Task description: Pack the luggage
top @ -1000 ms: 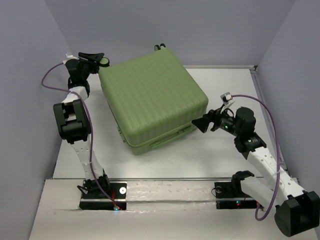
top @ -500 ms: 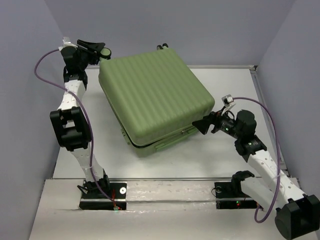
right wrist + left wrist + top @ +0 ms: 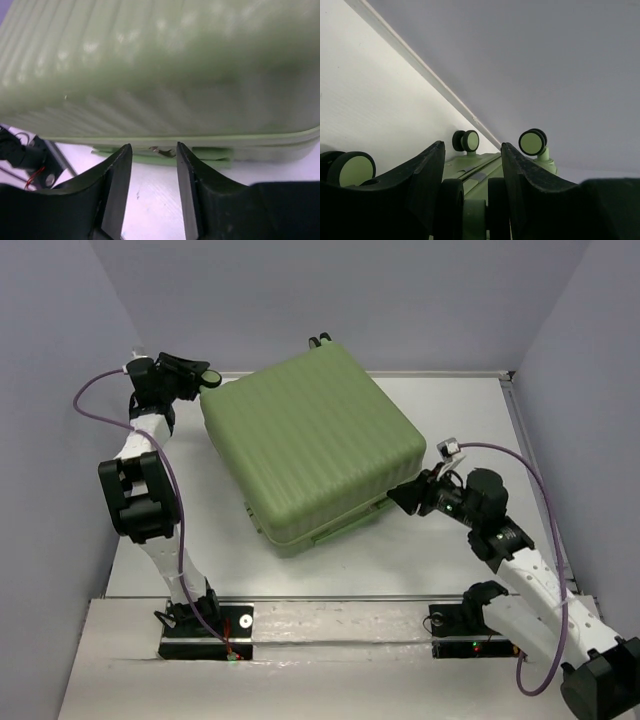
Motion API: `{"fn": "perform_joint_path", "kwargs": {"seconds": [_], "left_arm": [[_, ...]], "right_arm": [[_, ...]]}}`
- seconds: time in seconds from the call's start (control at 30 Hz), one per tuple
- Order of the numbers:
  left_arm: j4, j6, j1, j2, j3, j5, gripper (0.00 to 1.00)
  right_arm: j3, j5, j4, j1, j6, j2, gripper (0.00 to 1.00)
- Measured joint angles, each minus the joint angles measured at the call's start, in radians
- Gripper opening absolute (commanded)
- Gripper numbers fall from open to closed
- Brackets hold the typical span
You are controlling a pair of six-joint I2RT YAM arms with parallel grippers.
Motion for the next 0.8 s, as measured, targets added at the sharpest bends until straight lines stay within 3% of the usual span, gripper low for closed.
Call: {"fn": "perform_joint_path", "kwargs": {"seconds": [0.03,0.07,0.13,0.17,0.37,0.57,0.7,0.8], "left_arm": [[-0.002,0.006,0.0,0.0,0.0,0.0,0.65],[-0.006,0.013,0.001,0.0,0.0,-0.001,0.82],[-0.018,0.017,0.003,0.0,0.0,-0.002,0.97],[-0.018,0.028,0.005,-0.001,0.0,0.0,0.99],[-0.107,0.101,0.016,-0.069,0.005,-0.082,0.99],[-0.191,0.237,0.007,-0.368,-0.024,-0.236,0.99],[-0.131,0.287,-0.114,-0.786,-0.32,-0.306,0.93],[-0.105,0.288,-0.252,-1.1,-0.638,-0.302,0.9]], "right_arm": [[-0.005,0.016,-0.005,0.023,0.001,0.003,0.44],[-0.013,0.028,-0.01,0.055,0.0,0.005,0.44],[-0.026,0.061,-0.017,0.116,0.001,0.007,0.46],[-0.031,0.071,-0.016,0.14,0.001,0.011,0.47],[-0.079,0.135,0.003,0.235,0.012,0.058,0.52],[-0.091,0.197,0.037,0.275,0.009,0.131,0.51],[-0.097,0.23,0.095,0.279,0.004,0.159,0.51],[-0.097,0.23,0.166,0.284,-0.002,0.22,0.5]]}}
